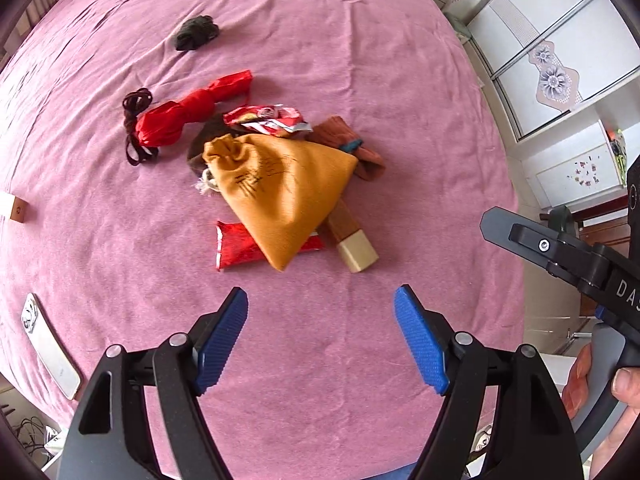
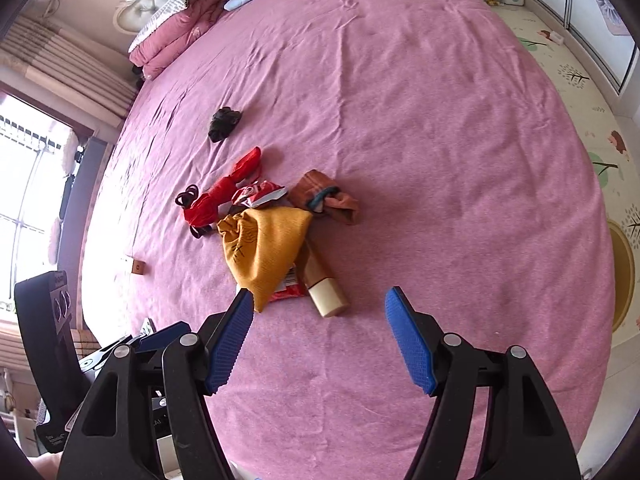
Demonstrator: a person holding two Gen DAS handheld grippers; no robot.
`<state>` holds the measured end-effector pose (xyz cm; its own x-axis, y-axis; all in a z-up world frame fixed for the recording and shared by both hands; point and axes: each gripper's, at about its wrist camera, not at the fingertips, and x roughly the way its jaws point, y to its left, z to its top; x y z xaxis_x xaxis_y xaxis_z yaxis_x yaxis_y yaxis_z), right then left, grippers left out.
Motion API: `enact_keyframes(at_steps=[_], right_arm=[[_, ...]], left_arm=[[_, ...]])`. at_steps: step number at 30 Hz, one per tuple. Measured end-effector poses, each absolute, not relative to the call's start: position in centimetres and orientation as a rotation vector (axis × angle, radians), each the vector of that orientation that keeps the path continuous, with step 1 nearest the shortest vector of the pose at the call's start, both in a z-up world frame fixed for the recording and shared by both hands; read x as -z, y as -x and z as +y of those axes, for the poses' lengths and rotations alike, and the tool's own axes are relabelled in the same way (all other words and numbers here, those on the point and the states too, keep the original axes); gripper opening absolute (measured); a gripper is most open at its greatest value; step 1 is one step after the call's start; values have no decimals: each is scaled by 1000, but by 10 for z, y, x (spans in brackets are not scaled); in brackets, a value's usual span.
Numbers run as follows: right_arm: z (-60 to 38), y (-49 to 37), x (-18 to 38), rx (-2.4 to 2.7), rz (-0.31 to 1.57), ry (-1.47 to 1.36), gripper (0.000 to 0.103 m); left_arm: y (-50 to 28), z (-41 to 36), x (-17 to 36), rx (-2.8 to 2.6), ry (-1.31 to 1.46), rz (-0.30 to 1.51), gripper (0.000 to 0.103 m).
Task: Collect trash
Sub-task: 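Move both tools back to the pile on the bed, then grasp the maroon knit cord with the left tool while the right tool grasps the red knotted cloth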
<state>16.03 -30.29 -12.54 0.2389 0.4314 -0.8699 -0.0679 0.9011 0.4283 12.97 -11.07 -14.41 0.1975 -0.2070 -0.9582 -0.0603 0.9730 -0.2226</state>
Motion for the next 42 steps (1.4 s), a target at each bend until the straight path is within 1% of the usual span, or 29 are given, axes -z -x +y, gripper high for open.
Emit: enact_keyframes(at_steps=[12,18,27,34,35,36,37,39,40,41,42], right_arm=[[-201,-209,135,-369,1292,-328,65],[-164,-242,148,-383,1312,-321,65],[-132,-284,172,-408,1353,-311,65],[-120,-305,187,-426,1380,-324,64],[-118,-307,189,-427,1382,-324,64],[-118,-310,190,-428,1386,-326,64],[-117,-312,192,-428,1390,-327,64],[-115,-316,196,-429,1398,-332,64],[-114,-318,197,-430,1401,-334,64],[-113,-319,198,-431,1403,-335,64],[-111,-320,199,-434,1406,-335,64]], left_arm=[[-177,2,154,41,274,1352,76],[-211,48,170,-18,330,1346,77],[-269,88,203,-91,389,1347,77],[-300,103,244,-117,472,1411,77],[-303,104,249,-118,482,1418,75],[-305,104,253,-122,487,1424,70],[-307,104,258,-122,496,1435,67],[-309,103,265,-112,513,1451,54],[-309,102,268,-106,516,1455,51],[-309,101,270,-100,518,1458,43],[-308,101,271,-99,516,1460,41]])
